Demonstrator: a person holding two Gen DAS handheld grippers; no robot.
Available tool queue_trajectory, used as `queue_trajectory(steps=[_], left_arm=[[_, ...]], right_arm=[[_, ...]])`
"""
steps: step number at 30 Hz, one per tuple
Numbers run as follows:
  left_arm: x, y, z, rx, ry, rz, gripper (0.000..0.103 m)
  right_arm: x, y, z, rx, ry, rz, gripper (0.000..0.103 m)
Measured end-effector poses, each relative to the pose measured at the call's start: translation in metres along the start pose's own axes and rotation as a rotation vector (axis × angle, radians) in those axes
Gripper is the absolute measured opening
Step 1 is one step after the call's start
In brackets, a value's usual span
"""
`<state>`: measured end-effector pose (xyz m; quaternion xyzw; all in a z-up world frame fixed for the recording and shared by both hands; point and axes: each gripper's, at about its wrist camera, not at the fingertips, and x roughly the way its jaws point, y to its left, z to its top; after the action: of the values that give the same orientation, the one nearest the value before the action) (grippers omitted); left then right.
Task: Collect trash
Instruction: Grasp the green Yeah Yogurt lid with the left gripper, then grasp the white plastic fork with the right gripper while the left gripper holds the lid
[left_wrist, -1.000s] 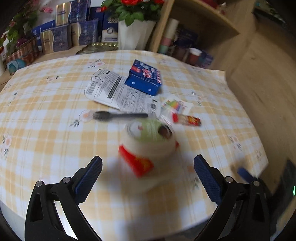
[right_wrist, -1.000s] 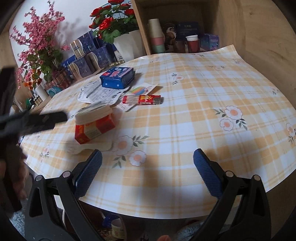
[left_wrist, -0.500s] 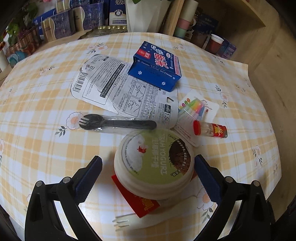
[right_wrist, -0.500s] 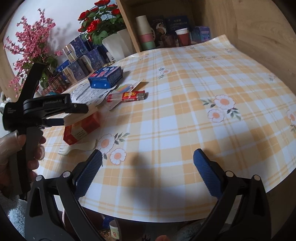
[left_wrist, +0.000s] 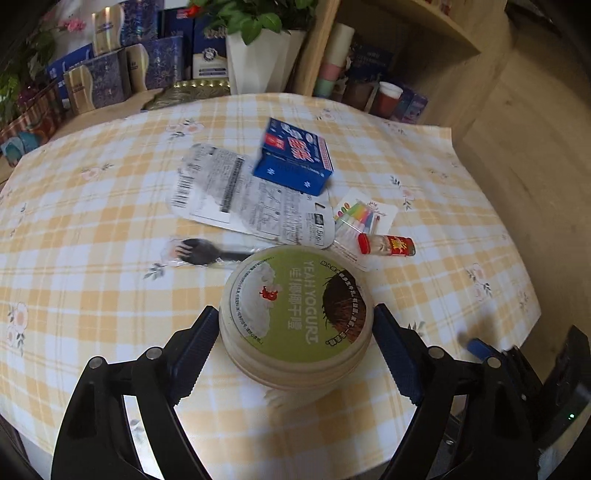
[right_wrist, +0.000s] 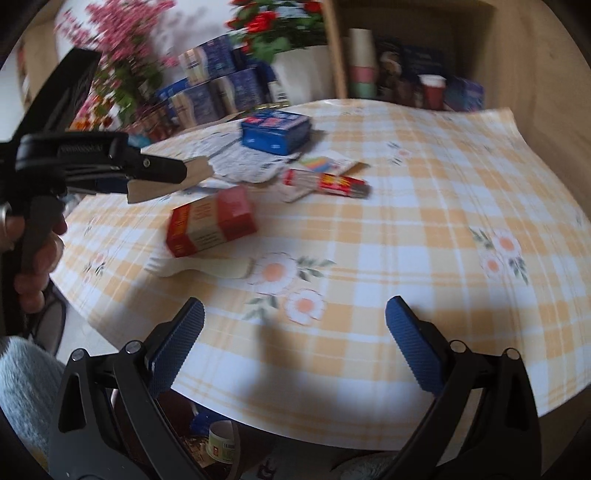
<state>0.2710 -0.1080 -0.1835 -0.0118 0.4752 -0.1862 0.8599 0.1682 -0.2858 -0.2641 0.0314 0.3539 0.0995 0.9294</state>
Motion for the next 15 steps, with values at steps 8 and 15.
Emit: queue_trajectory(steps=[8, 15], left_arm=[[-0.059, 0.049, -0.037, -0.114, -0.101, -0.001, 0.082], [-0.090, 0.087, -0.075, -0.206, -0.134, 0.018, 0.082]], right_arm=[[0.026, 0.044, 0.026, -0.279, 0.039, -0.030, 0.097], [0.062, 0.067, 0.044, -0.409, 0.164, 0.041, 0.079]])
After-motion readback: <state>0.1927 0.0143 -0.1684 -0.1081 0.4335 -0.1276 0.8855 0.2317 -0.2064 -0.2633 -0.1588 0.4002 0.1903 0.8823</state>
